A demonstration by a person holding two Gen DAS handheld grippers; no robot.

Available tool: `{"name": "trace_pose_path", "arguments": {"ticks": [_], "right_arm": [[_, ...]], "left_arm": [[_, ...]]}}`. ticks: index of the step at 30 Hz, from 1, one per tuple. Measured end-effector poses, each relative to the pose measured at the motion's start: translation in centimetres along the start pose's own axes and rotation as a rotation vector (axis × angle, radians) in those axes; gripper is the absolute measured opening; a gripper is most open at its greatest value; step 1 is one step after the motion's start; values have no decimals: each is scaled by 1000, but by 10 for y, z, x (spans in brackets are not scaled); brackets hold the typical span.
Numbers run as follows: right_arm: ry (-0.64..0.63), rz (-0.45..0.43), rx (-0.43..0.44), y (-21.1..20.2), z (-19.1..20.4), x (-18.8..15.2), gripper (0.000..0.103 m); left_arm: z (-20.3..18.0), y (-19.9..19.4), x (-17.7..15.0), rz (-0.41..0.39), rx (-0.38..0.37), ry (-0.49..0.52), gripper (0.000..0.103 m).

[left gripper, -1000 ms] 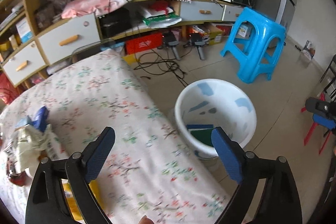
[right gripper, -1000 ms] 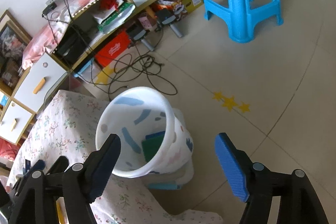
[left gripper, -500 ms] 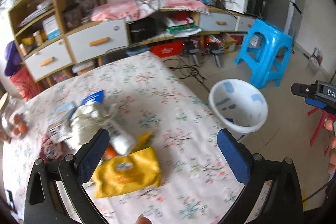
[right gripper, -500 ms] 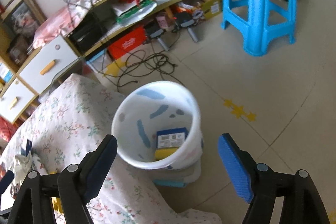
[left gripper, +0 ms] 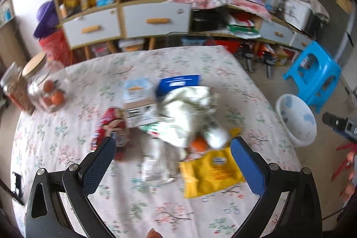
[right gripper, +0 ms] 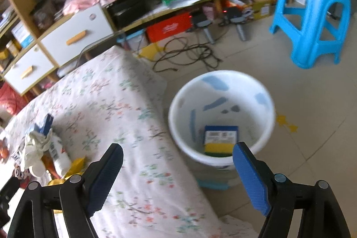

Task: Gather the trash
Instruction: 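Grasp the milk carton with the left tool while the right tool grasps crumpled white paper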

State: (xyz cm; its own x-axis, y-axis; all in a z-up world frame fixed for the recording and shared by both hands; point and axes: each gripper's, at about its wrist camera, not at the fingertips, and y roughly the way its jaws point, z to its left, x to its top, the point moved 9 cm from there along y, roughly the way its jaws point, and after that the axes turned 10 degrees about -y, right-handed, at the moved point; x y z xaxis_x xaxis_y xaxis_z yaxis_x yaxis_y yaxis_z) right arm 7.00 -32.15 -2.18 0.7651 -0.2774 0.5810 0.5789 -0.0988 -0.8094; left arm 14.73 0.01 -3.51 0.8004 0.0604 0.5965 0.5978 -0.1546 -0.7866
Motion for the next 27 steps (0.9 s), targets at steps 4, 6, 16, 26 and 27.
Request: {"name": "trace_pose_path", "arguments": {"ticks": [4, 6, 16, 26, 27], "right_arm": [[-24, 17, 21, 12, 30, 2, 84], [-44, 26, 32, 17, 46, 2, 84], [-93, 65, 41, 43, 86, 0, 84], [-99, 84, 47, 55, 98, -2, 85], [-103, 84, 48, 55, 99, -2, 85]], "left_arm": [[29, 8, 11, 15, 18, -69, 103], [38, 14, 16, 33, 14, -100, 103], [46, 61, 40, 39, 14, -184, 97], [46, 100, 35, 97, -26, -234, 55], [46, 99, 34, 98, -27, -234, 55]]}}
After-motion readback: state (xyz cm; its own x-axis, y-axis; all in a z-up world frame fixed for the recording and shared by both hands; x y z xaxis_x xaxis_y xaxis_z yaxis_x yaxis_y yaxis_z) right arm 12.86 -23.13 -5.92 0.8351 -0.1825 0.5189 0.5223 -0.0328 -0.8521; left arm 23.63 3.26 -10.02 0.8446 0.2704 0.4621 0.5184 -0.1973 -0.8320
